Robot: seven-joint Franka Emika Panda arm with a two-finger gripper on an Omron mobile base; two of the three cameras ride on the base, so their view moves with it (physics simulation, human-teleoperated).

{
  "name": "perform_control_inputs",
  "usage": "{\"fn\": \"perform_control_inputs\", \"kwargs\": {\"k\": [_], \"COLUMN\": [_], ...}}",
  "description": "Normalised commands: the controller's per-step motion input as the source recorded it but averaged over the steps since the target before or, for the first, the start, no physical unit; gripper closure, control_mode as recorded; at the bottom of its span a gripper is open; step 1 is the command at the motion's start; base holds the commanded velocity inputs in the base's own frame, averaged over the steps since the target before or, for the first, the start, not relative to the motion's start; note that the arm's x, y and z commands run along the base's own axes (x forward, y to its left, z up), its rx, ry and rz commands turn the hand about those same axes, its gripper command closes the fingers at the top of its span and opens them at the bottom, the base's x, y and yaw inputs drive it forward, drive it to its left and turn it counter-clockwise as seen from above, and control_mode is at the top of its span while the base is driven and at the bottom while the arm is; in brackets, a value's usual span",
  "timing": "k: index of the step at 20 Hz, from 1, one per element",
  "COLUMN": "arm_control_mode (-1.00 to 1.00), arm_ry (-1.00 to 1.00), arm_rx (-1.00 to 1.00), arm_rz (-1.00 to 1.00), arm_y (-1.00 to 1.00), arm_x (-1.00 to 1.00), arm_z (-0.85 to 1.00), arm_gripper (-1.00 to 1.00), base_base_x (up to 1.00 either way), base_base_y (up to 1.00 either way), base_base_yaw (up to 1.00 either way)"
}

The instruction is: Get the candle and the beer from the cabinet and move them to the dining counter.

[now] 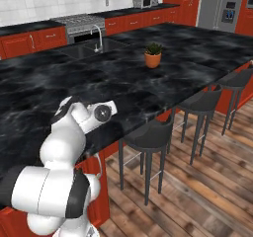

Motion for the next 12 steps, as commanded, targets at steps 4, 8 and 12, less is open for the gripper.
{"fn": "perform_control_inputs", "kwargs": {"k": [4, 8, 12], "arm_control_mode": [-1.0, -1.0, -1.0], "arm_ry": [0.0, 0.0, -0.04], "arm_rx": [0.0, 0.04, 0.09], "arm_rz": [0.08, 0.1, 0.1], "arm_y": [0.04, 0.0, 0.0], "arm_x": [0.65, 0.52, 0.37], "arm_z": [-0.35, -0.33, -0.37], "arm_gripper": [1.0, 1.0, 1.0], "base_base_x": [0.0, 0.0, 0.0], "base_base_y": [0.0, 0.0, 0.0], "base_base_yaw": [0.0, 0.0, 0.0]}}
